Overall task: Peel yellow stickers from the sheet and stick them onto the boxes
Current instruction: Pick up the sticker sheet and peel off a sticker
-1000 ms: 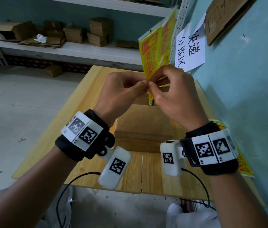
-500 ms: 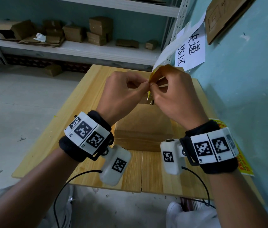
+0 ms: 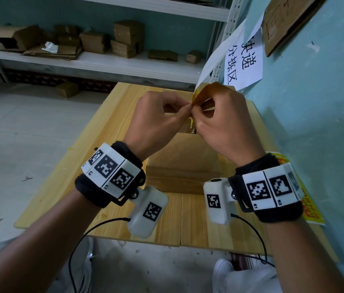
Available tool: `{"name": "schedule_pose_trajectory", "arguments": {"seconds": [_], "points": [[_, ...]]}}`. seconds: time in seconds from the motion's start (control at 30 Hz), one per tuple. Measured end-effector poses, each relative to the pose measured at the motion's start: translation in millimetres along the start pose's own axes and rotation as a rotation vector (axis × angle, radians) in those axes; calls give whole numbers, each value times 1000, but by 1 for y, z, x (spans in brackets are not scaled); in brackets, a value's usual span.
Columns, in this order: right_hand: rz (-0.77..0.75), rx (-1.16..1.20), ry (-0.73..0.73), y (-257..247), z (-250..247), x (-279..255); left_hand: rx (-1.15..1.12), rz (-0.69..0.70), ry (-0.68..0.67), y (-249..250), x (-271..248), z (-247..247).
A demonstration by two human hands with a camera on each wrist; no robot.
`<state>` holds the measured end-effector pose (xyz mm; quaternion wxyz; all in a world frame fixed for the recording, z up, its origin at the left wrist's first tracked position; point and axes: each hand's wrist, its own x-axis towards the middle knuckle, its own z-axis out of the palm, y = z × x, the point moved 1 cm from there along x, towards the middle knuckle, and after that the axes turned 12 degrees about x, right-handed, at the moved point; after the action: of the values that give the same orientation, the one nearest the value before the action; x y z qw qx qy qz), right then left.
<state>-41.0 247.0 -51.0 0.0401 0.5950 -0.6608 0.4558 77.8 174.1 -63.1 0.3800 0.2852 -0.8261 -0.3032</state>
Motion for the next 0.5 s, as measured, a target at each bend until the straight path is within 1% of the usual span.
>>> {"name": "schedule_pose_trajectory", "arguments": {"seconds": [0.13, 0.33, 0.5], "points": [[2, -10, 9, 0, 0, 0, -8, 14, -18, 1, 0, 0], [-7, -21, 18, 2, 1, 1, -79, -15, -34, -3, 1, 0], [-9, 1, 35, 2, 3, 2, -209, -67, -36, -3, 0, -2]]}}
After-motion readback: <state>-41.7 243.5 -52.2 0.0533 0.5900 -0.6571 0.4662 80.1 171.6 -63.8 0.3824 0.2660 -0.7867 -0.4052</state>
